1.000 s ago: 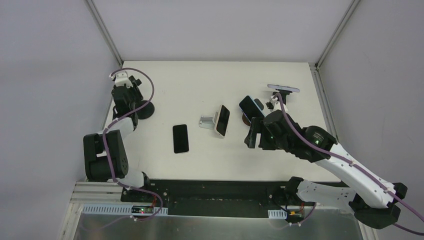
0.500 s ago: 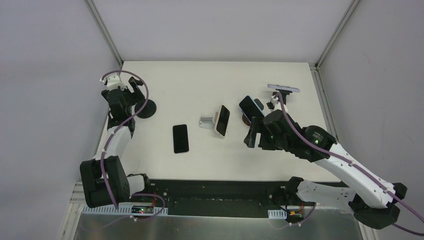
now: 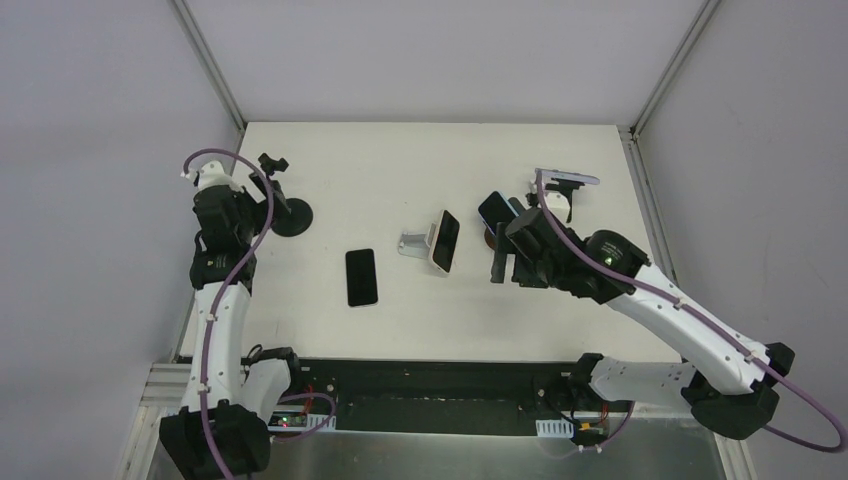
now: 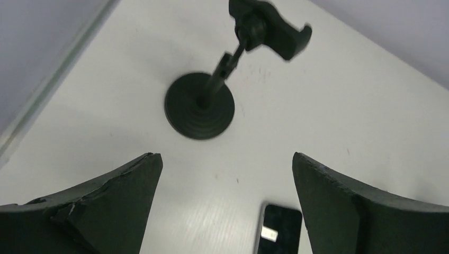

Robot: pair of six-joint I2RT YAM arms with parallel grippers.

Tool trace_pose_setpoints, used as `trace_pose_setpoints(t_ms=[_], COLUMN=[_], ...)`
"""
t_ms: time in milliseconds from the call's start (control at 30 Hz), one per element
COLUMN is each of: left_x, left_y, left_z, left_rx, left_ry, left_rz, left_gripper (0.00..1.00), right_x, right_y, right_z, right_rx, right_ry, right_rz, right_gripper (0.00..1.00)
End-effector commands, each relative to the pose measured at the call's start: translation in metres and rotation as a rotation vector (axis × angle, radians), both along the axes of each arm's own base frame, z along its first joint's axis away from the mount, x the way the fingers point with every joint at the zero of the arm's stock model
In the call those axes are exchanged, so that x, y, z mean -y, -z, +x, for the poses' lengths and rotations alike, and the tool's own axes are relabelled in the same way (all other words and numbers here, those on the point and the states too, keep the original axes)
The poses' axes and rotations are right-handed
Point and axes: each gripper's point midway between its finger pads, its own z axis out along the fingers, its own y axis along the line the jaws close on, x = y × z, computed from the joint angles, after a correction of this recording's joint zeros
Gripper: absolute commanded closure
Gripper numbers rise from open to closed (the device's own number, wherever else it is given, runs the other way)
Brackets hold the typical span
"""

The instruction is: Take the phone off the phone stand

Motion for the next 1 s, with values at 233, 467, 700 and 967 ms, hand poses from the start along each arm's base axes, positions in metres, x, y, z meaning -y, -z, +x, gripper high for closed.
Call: trace_pose_setpoints(t_ms=[233,467,700,967], left_x=[0.056,0.085,0.098,0.095], left_y=[0.061,0.069,0.069,0.063], left_z=[-0.078,-0.092,-0.102,-0.109], left_rx=[-0.218,-0.249,-0.261,-0.244], left_ry=[0.13,0.28,0.337,0.328], left_rz=[-0.239,-0.302,-0.315,-0.248], left_gripper=[0.01,0.01,0.04,0.03], right_x=[0.026,-0.019,-0.09,-0.151], right_y=[-0.002,0.022,0.036,0.061], right_z=[0.058,0.084,0.093,0.098], right_rx=[0.08,0.052,-0.065,-0.173], right_ry=[-0.099,-0.264,-0.17,0.04], right_rz=[-0.58,-0.562,-0.163,0.384], right_gripper=[0.11,0.11,0.12,0.07])
